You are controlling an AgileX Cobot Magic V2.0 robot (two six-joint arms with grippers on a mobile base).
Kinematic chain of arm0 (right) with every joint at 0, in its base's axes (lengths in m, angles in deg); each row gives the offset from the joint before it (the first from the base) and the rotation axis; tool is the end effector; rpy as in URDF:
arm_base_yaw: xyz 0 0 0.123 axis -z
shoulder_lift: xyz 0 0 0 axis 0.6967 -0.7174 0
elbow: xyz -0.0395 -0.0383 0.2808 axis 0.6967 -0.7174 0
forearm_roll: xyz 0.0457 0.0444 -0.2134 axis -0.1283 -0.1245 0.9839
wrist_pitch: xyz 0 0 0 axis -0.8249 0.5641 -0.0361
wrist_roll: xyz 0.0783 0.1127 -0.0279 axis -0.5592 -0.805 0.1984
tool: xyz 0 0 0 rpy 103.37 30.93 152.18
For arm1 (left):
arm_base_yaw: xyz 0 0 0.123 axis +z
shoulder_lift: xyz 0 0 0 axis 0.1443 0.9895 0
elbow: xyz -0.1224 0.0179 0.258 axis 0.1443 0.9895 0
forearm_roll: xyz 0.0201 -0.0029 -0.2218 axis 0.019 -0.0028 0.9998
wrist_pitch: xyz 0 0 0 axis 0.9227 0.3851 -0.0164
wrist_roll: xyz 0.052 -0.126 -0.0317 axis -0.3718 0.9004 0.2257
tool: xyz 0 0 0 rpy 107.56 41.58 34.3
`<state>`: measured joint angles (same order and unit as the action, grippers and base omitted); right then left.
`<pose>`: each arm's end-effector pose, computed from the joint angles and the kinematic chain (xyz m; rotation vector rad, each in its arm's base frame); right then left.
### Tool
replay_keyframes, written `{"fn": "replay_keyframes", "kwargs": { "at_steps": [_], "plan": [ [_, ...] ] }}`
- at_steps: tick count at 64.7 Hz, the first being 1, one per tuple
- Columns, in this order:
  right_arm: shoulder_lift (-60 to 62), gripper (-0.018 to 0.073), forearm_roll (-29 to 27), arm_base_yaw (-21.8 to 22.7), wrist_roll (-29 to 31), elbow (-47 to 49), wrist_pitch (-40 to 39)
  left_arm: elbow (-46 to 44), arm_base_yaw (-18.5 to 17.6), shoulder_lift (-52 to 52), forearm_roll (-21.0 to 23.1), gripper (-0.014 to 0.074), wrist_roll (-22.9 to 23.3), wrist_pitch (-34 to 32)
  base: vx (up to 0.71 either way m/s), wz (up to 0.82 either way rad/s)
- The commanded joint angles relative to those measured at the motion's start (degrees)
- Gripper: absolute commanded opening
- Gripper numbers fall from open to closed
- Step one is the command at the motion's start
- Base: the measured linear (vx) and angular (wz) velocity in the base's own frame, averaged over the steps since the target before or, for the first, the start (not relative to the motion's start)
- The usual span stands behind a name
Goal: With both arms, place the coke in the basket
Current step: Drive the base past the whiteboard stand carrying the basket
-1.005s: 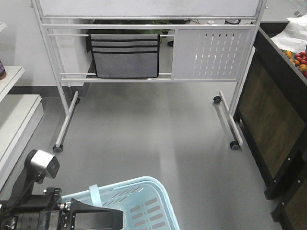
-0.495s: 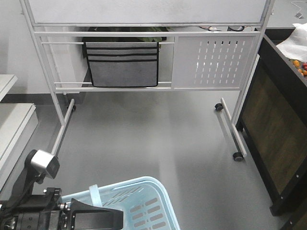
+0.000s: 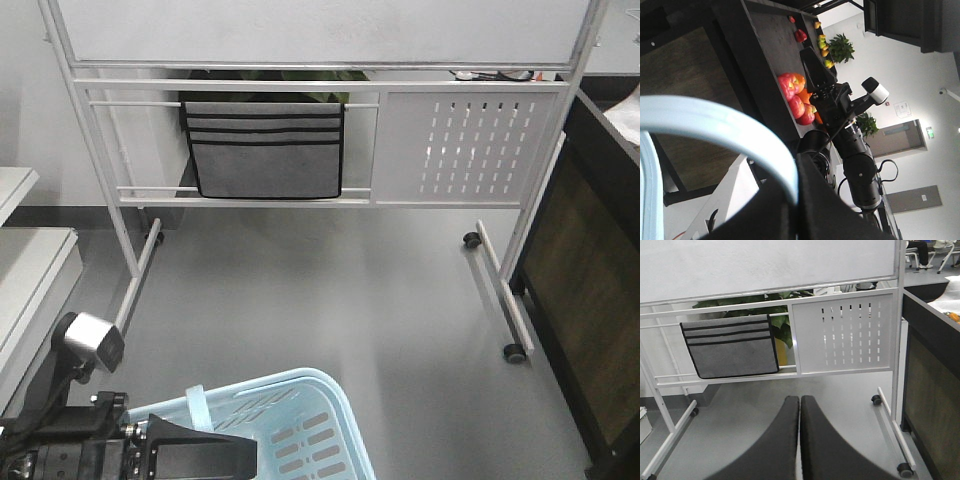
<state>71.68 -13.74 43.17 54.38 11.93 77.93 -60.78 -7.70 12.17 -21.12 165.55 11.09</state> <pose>0.0746 0.0022 0.1849 0.0998 1.6663 0.1258 0.1281 -0.1681 0.2481 0.2255 2.1642 -1.8073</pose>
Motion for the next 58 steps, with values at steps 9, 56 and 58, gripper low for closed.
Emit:
{"fn": "replay_keyframes", "kwargs": {
  "at_steps": [9,56,58],
  "plan": [
    [1.1,-0.0005,0.2,0.3,0.3,-0.8,-4.0,-1.2,-0.3,-1.3,4.1,-0.0007,-0.4,-12.5,0.18,0.10],
    [1.1,-0.0005,0.2,0.3,0.3,-0.8,-4.0,-1.2,-0.3,-1.3,4.1,-0.0007,-0.4,-12.5,0.18,0.17],
    [1.1,-0.0005,0.2,0.3,0.3,-0.8,-4.0,-1.2,-0.3,-1.3,4.1,-0.0007,-0.4,-12.5,0.17,0.25]
  ]
}}
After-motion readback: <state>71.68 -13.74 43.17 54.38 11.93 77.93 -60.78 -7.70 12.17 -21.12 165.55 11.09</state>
